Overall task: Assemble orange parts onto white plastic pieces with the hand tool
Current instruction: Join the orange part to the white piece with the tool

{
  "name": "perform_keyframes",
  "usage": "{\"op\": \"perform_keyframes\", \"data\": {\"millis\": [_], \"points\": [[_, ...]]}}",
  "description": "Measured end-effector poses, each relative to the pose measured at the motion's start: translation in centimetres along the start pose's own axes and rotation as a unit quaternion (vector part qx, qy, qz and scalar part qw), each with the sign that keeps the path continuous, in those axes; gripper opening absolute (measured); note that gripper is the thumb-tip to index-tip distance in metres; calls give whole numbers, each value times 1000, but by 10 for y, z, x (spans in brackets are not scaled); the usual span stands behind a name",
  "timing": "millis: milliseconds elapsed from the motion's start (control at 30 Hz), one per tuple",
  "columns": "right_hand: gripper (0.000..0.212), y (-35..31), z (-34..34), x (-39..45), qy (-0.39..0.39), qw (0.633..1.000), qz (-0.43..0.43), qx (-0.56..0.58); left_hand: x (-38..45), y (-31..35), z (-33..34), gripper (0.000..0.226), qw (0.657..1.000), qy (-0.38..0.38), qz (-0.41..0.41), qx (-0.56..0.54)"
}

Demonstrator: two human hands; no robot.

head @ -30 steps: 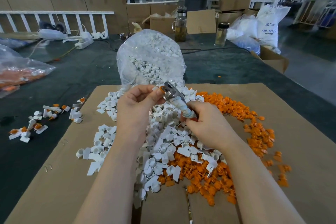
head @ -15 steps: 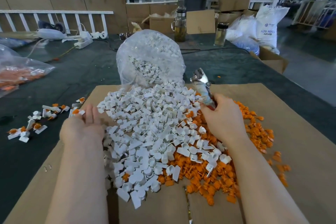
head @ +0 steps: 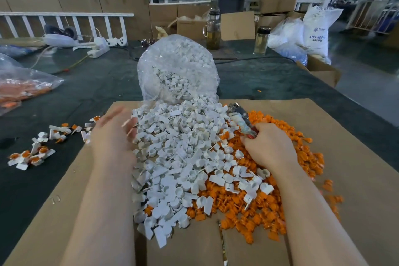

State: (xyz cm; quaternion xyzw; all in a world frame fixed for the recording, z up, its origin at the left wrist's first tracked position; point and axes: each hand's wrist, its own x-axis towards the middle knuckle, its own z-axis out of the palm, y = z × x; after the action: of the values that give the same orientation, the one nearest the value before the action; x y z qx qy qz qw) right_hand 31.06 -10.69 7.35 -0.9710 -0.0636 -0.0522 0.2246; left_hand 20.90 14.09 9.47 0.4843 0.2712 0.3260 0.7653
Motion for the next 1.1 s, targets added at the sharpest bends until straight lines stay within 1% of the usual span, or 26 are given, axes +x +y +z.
{"op": "perform_keyframes", "data": {"millis": [33, 67, 133, 200, 333, 367, 400, 567, 667, 767, 867, 933, 1100], "points": [[24, -1, 1, 0, 1, 1000, -4, -4, -1, -5, 9, 7, 999, -9, -6, 52], [24, -2, 2, -1, 3, 1000, -7, -11, -4, -8, 17, 9, 990, -44, 26, 131], [24, -3, 4, -2, 5, 999, -8, -33, -17, -20, 33, 11, 954, -107, 83, 267], [26, -4, 6, -2, -3, 999, -7, -51, -26, -31, 43, 14, 910, -152, 116, 369], [24, -4, 7, -1, -21, 999, -2, -47, -31, -46, 53, 33, 818, -171, 157, 526], [23, -4, 8, -1, -23, 999, -3, -46, -33, -46, 54, 36, 803, -172, 163, 547], [22, -5, 8, 0, -24, 999, -5, -47, -33, -48, 53, 36, 797, -170, 167, 555], [21, -7, 9, 3, -27, 998, -11, -56, -32, -45, 53, 26, 802, -180, 167, 544], [20, -7, 10, 4, -25, 998, -11, -55, -33, -44, 54, 13, 812, -174, 168, 531], [20, -7, 12, 2, -19, 998, -9, -63, -33, -44, 54, 11, 834, -163, 166, 500], [27, -7, 11, 2, -1, 998, -1, -63, -34, -41, 54, 10, 868, -157, 160, 444], [29, -6, 10, 2, 18, 999, 4, -43, -34, -39, 54, 10, 886, -159, 154, 407], [20, -7, 6, 3, 33, 999, -4, 25, -35, -36, 56, 8, 912, -167, 139, 349]]}}
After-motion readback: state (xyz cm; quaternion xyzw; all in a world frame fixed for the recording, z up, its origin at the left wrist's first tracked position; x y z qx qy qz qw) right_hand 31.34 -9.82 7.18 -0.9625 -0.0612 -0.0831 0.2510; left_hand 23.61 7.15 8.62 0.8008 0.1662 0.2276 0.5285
